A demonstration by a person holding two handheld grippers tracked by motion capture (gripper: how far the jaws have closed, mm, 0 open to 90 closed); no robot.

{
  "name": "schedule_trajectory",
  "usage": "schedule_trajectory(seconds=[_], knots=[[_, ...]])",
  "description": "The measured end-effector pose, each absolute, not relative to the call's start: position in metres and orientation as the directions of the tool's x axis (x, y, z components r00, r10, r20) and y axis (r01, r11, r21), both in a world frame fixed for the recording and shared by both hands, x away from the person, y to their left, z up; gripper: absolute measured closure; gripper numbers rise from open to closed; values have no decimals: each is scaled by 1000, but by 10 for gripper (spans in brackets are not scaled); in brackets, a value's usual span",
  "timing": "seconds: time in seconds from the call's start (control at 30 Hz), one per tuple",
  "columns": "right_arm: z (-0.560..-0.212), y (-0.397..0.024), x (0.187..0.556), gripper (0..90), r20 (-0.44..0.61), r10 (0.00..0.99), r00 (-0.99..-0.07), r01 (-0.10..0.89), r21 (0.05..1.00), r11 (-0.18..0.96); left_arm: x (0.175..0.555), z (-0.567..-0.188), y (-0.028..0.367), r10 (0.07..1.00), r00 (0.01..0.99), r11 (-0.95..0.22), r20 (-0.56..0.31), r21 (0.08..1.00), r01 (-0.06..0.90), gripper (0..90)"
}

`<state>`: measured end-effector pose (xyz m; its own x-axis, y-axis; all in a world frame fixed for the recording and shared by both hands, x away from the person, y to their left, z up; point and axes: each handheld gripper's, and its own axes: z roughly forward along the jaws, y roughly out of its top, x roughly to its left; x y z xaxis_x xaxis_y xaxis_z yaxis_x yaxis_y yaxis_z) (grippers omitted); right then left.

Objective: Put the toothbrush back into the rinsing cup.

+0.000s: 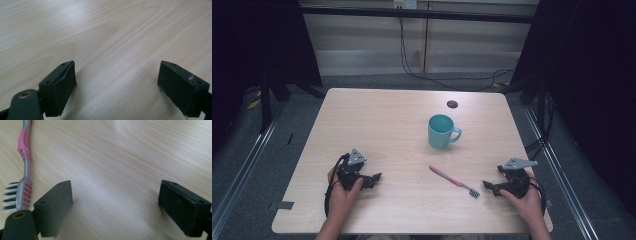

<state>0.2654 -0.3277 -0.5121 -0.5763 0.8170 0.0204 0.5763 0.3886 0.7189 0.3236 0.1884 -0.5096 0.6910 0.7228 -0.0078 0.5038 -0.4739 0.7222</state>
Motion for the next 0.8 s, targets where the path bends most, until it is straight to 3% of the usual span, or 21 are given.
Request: schedule_trajectory(seconds=[0.27, 0.4, 0.8], knots=[[-512, -325, 266, 122, 30, 836, -547, 595, 717, 363, 324, -510, 188, 722, 692, -475, -7, 722, 503, 149], [-506, -322, 270, 140, 41, 846, -532, 642, 672, 370, 323, -510, 188, 724, 689, -472, -7, 723, 504, 149], [-481, -305, 286, 192, 21, 803, -596, 637, 622, 456, 323, -510, 188, 724, 690, -473, -7, 723, 504, 149]])
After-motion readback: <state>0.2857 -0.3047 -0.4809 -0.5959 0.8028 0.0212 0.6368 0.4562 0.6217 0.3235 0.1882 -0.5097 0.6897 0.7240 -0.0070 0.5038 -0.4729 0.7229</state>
